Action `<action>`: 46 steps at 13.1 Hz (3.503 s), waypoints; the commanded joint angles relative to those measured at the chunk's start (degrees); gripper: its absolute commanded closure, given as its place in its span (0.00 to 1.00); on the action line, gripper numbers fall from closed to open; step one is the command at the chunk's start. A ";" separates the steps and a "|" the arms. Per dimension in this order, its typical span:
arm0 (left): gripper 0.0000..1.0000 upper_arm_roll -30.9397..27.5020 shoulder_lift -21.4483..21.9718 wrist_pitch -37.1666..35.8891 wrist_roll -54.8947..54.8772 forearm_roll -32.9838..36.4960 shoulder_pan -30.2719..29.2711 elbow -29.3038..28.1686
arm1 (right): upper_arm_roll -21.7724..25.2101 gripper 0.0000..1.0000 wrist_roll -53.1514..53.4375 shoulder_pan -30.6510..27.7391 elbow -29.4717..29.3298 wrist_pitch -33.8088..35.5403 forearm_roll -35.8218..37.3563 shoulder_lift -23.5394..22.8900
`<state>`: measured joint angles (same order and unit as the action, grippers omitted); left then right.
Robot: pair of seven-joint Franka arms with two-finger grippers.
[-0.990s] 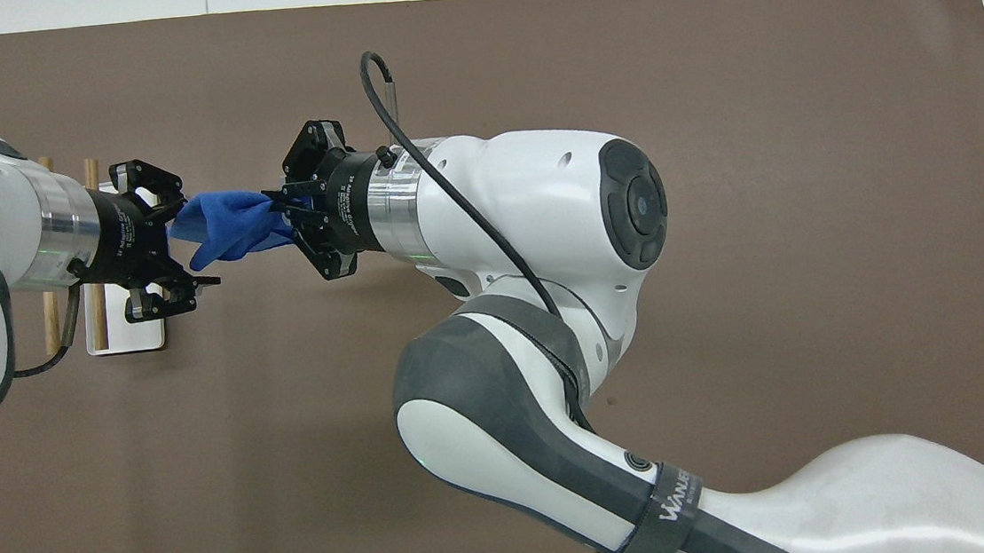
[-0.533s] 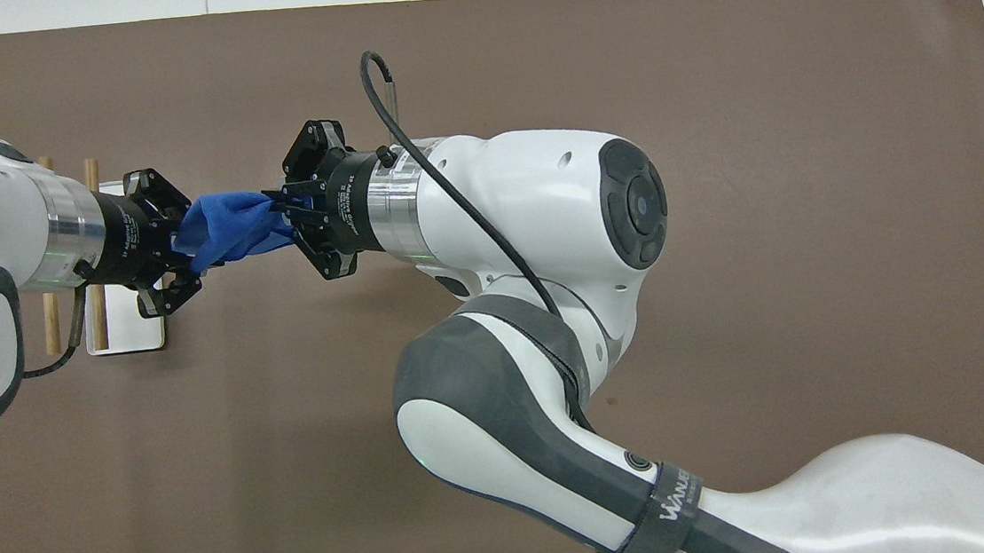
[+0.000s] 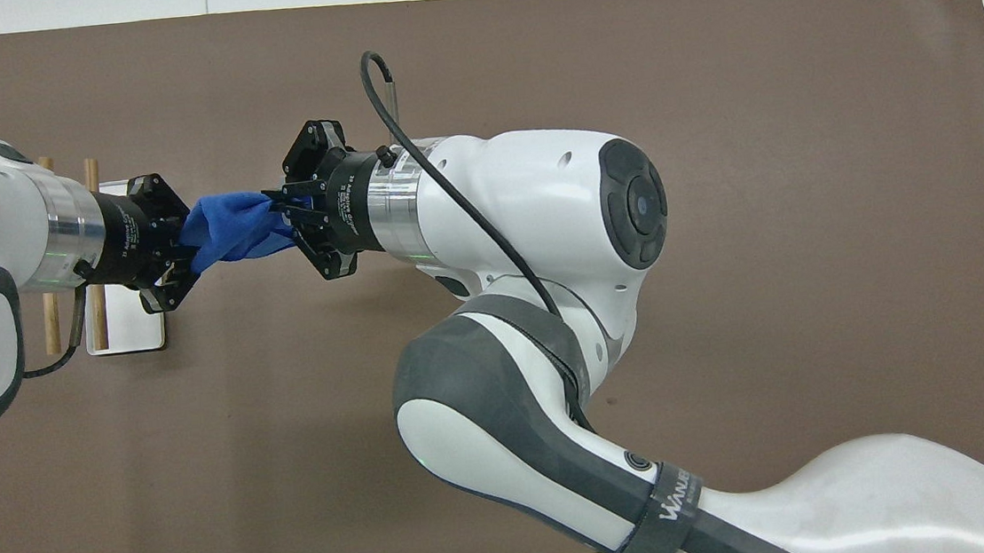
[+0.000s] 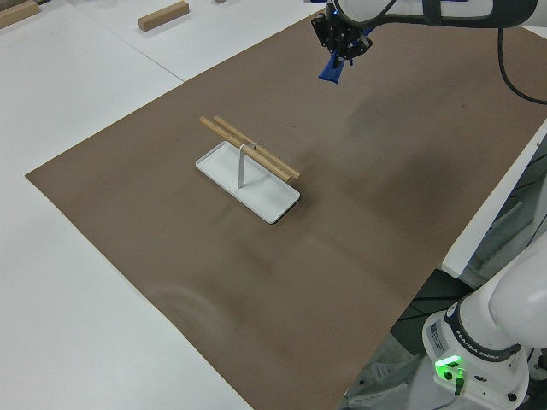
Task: Right arm passes towel to left arm to hang
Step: 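Close the left gripper on the towel held by the right gripper, then open the right gripper and withdraw it while the left gripper holds the towel, then drape the towel over the wooden rods with the left gripper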
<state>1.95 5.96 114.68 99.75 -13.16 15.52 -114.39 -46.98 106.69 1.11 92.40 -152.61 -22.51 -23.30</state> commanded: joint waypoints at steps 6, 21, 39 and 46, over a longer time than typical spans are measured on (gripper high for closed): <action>1.00 -0.46 1.16 1.42 -0.60 -1.08 0.30 -1.45 | -0.92 0.00 -0.34 -0.32 -0.99 -0.32 0.09 -1.05; 1.00 -0.63 -0.24 7.14 -43.21 -1.08 -4.70 -0.14 | 26.82 0.00 -75.89 -0.41 15.10 22.38 4.40 13.36; 1.00 -1.25 -1.12 15.56 -61.95 -1.60 -15.87 -0.04 | 54.98 0.00 -104.93 1.53 -4.15 63.66 22.77 19.08; 1.00 -1.33 -1.91 16.71 -72.41 -1.52 -20.44 0.83 | 56.83 0.00 -111.08 1.61 -6.79 67.36 22.59 18.99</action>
<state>0.54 4.43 130.13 29.42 -13.56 -4.12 -113.81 9.76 -3.54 2.56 87.04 -86.37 -0.37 -3.68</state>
